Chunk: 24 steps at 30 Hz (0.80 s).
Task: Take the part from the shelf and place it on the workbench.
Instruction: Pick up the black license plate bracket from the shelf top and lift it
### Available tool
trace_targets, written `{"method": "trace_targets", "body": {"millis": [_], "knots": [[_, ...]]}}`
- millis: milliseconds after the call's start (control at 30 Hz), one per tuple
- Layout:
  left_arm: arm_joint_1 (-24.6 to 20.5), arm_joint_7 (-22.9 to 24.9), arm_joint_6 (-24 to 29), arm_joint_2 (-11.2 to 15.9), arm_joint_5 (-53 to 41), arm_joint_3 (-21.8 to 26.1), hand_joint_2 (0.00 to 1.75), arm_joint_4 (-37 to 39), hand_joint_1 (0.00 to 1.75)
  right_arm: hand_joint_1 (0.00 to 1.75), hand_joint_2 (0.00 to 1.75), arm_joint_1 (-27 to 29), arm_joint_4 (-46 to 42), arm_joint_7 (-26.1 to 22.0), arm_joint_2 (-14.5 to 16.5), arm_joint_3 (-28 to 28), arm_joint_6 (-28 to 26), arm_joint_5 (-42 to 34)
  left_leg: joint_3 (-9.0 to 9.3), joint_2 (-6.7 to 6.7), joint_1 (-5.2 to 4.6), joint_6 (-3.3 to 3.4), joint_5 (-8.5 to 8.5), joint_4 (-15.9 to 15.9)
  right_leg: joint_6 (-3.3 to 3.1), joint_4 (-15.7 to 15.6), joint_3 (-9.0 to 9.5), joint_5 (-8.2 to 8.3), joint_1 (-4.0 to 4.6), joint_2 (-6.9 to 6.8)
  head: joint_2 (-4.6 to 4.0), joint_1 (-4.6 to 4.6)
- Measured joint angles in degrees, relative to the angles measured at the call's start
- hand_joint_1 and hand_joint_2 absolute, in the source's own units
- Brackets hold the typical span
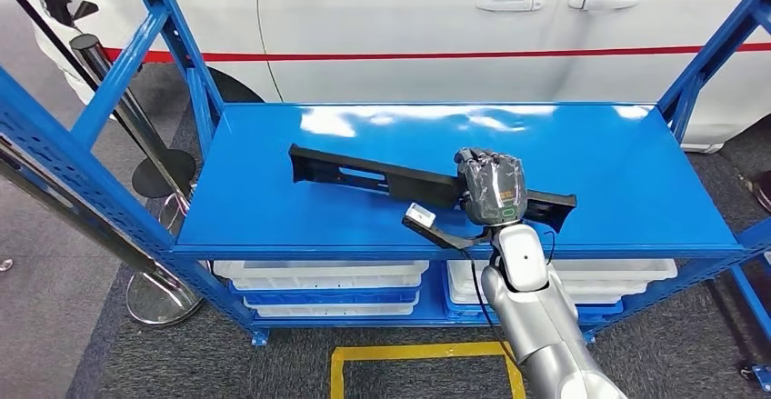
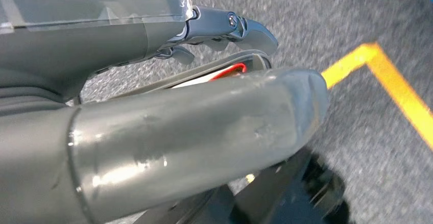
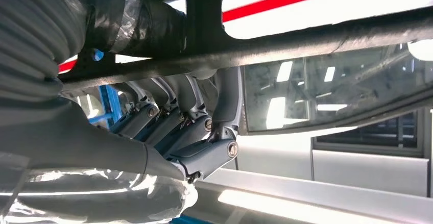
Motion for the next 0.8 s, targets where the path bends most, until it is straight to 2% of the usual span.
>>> {"method": "trace_targets", "body": {"millis": [33, 100, 133, 167, 233, 267, 333, 400, 433, 467, 500, 567, 600, 667, 733, 800], "knots": [[0.0, 0.0, 0.0, 0.0, 0.0, 0.0, 0.00, 0.0, 0.00, 1.75, 1.75, 0.0, 0.0, 0.0, 0.0, 0.0, 0.0, 0.0, 0.00, 0.00, 0.00, 0.00, 0.00, 0.0, 0.01, 0.3, -0.13, -0.10, 0.00, 0.00, 0.00, -0.01], [0.0, 0.0, 0.3, -0.1, 0.1, 0.2, 0.00, 0.0, 0.00, 1.75, 1.75, 0.1, -0.2, -0.1, -0.2, 0.0, 0.0, -0.3, -0.03, -0.01, 0.00, 0.07, -0.06, 0.1, 0.14, 3.3, -1.76, -0.76, -0.08, -0.01, 0.00, -0.01], [0.1, -0.3, 0.9, -0.3, 0.3, 0.6, 0.00, 0.0, 0.00, 1.75, 1.75, 0.2, -2.3, -1.2, -0.5, -0.1, 0.0, -0.8, -0.17, -0.03, -0.09, -0.21, -0.40, 0.6, 0.20, 0.8, -0.75, 0.83, -0.16, -0.03, 0.00, -0.01], [0.3, -0.9, 1.8, -0.6, 1.0, 1.3, 0.44, 0.0, 0.00, 1.75, 1.75, 0.7, -6.1, -3.7, -0.6, -0.3, 0.0, -2.0, -0.32, -0.06, -0.12, -0.62, -0.69, 1.1, 0.02, -1.8, 0.30, 2.48, -0.15, -0.05, 0.00, -0.02], [0.8, -2.6, 3.5, -1.1, 2.5, 3.1, 1.31, 0.0, 0.00, 1.75, 1.75, 2.4, -16.2, -10.1, -0.3, -0.8, 0.0, -4.8, -0.63, -0.13, -0.14, -1.75, -1.36, 2.0, -0.76, -9.8, 3.82, 6.37, -0.18, -0.09, 0.00, -0.03], [1.1, -3.4, 4.0, -1.2, 3.1, 3.9, 1.75, 0.0, 0.00, 1.75, 1.75, 3.4, -20.4, -12.5, 0.2, -1.0, 0.0, -6.1, -0.80, -0.12, -0.02, -2.11, -1.82, 2.5, -1.29, -9.9, 3.87, 6.48, -0.18, -0.07, 0.00, -0.04], [1.6, -4.1, 4.9, -1.3, 3.3, 4.8, 1.75, 0.0, 0.00, 1.75, 1.75, 4.3, -26.2, -14.2, 1.0, -1.1, 0.0, -7.5, -2.49, -0.08, 0.10, -2.65, -4.37, 6.5, -1.88, -10.2, 4.09, 6.59, -0.27, -0.09, 0.00, -0.06], [2.0, -4.3, 5.7, -1.4, 3.0, 5.4, 1.75, 0.0, 0.00, 1.75, 1.75, 5.6, -31.1, -14.2, 1.1, -0.8, 0.0, -8.8, -5.79, -0.05, 0.17, -2.95, -7.64, 13.6, -2.19, -10.2, 4.18, 6.50, -0.08, -0.29, 0.00, -0.04], [2.2, -4.1, 6.0, -1.4, 2.7, 5.6, 1.75, 0.0, 0.00, 1.75, 1.75, 6.4, -33.2, -14.1, 0.9, -0.4, 0.0, -9.2, -7.12, -0.04, 0.18, -2.97, -8.41, 16.2, -2.28, -10.2, 4.20, 6.44, 0.04, -0.39, 0.00, -0.04], [2.6, -3.7, 6.2, -1.4, 2.5, 5.7, 1.75, 0.0, 0.00, 1.75, 1.75, 7.0, -35.0, -14.1, 0.7, 0.1, 0.0, -9.5, -7.62, -0.04, 0.18, -2.90, -8.18, 17.1, -2.35, -10.2, 4.22, 6.39, 0.13, -0.39, 0.00, -0.04], [2.9, -3.3, 6.3, -1.4, 2.3, 5.8, 1.75, 0.0, 0.00, 1.75, 1.75, 7.4, -36.6, -14.1, 0.6, 0.6, 0.0, -9.6, -7.04, -0.04, 0.17, -2.72, -6.92, 15.8, -2.39, -10.2, 4.26, 6.35, 0.20, -0.31, 0.00, -0.05], [3.3, -3.0, 6.5, -1.4, 2.0, 5.9, 1.75, 0.0, 0.00, 1.75, 1.75, 7.9, -38.9, -14.1, 0.4, 1.3, 0.0, -9.6, -3.75, -0.03, 0.08, -2.09, -3.26, 8.8, -2.36, -10.1, 4.38, 6.28, 0.29, -0.15, 0.00, -0.04], [3.3, -2.9, 6.5, -1.4, 2.0, 5.9, 1.75, 0.0, 0.00, 1.75, 1.75, 8.0, -39.8, -14.1, 0.2, 1.5, 0.0, -9.7, -2.08, -0.01, -0.07, -1.78, -2.08, 5.3, -2.24, -10.1, 4.38, 6.24, 0.37, -0.13, 0.00, -0.04], [3.2, -2.7, 6.5, -1.5, 2.0, 6.1, 1.75, 0.0, 0.00, 1.75, 1.75, 8.2, -41.1, -14.1, 0.1, 1.8, 0.0, -9.8, -0.56, -0.02, -0.44, -1.29, -1.57, 2.0, -1.78, -10.2, 4.31, 6.27, 0.40, -0.15, 0.00, -0.04], [3.3, -2.2, 6.1, -1.5, 2.0, 6.1, 1.75, 0.0, 0.00, 1.75, 1.75, 8.4, -41.9, -14.0, -0.1, 2.1, 0.0, -10.3, -0.31, -0.06, -0.57, -0.85, -1.39, 1.5, -1.09, -10.4, 4.41, 6.38, 0.41, -0.16, 0.00, -0.04], [3.4, -1.2, 4.9, -1.7, 2.1, 6.1, 1.75, 0.0, 0.00, 1.75, 1.75, 8.5, -42.4, -13.8, -0.5, 2.6, 0.0, -10.9, 0.15, 0.01, -0.35, -0.32, -0.84, 0.6, -0.55, -9.5, 4.10, 5.50, 0.37, -0.15, 0.00, -0.02]]}}
